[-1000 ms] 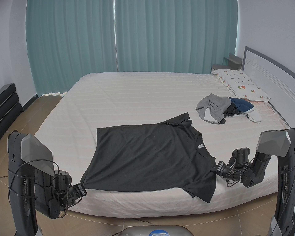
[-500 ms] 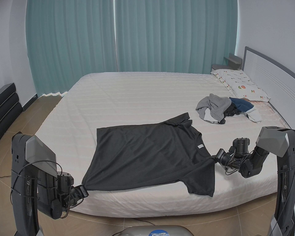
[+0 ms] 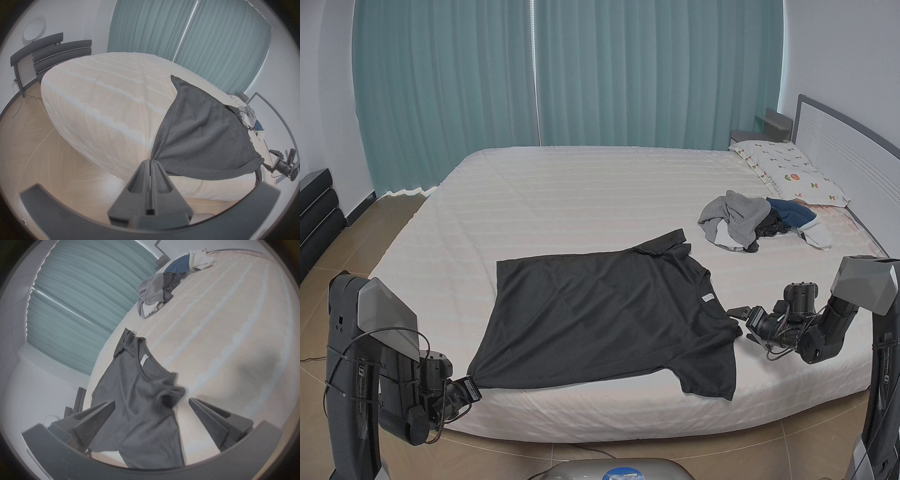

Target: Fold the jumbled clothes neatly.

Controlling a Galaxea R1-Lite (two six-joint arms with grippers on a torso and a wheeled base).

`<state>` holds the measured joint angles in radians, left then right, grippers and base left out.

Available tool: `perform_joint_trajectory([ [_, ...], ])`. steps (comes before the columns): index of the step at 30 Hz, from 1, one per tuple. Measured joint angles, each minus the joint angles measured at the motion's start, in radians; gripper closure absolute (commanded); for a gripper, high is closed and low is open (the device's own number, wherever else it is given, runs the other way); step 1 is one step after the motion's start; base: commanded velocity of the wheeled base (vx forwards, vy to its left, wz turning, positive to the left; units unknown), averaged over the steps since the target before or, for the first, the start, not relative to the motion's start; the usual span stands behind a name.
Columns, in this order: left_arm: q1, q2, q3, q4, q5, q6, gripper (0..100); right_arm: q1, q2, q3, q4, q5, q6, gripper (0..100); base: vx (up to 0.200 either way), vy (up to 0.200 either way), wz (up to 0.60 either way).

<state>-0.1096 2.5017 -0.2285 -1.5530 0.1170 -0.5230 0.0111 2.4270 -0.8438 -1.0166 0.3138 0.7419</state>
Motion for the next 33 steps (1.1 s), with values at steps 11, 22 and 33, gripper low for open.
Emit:
perform_joint_trajectory([
  [11,0.003,-0.014,-0.002,0.0,0.001,0.0,100,0.009,-0.09,0.226,-0.002,0.097,-0.22,0,0.0,0.0,0.0],
  [22,0.012,-0.029,-0.006,0.0,0.002,0.005,100,0.06,-0.063,0.249,0.001,0.085,-0.245,0,0.0,0.0,0.0],
  [33,0.011,-0.032,-0.008,0.0,0.002,0.006,100,0.074,-0.037,0.212,0.009,0.048,-0.25,100,0.0,0.0,0.0],
])
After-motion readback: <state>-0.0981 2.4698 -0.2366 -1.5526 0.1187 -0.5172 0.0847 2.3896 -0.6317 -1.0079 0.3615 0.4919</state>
